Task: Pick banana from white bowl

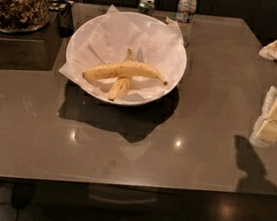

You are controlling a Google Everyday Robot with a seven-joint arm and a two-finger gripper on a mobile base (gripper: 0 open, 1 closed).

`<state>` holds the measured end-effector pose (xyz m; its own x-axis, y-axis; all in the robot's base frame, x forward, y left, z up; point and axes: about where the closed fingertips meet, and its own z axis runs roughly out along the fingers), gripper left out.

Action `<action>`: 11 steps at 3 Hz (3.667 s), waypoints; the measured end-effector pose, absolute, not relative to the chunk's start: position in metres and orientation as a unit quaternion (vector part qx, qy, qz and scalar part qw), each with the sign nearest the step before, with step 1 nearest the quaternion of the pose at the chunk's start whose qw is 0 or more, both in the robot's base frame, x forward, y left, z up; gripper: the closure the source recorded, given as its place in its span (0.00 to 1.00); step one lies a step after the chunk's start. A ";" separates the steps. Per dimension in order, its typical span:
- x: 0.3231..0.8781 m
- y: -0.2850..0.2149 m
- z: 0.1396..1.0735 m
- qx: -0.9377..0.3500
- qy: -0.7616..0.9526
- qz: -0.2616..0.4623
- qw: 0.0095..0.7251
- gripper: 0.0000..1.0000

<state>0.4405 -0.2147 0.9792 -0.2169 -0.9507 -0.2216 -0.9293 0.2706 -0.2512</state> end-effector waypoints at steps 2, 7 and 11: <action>0.485 -0.161 0.997 -0.633 0.738 0.025 0.233 0.00; 0.547 -0.066 0.977 -0.642 0.690 0.170 0.288 0.00; 0.566 -0.042 0.950 -0.637 0.680 0.213 0.292 0.27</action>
Offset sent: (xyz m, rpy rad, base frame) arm 0.0782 0.0948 0.0299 0.2786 -0.0511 0.2050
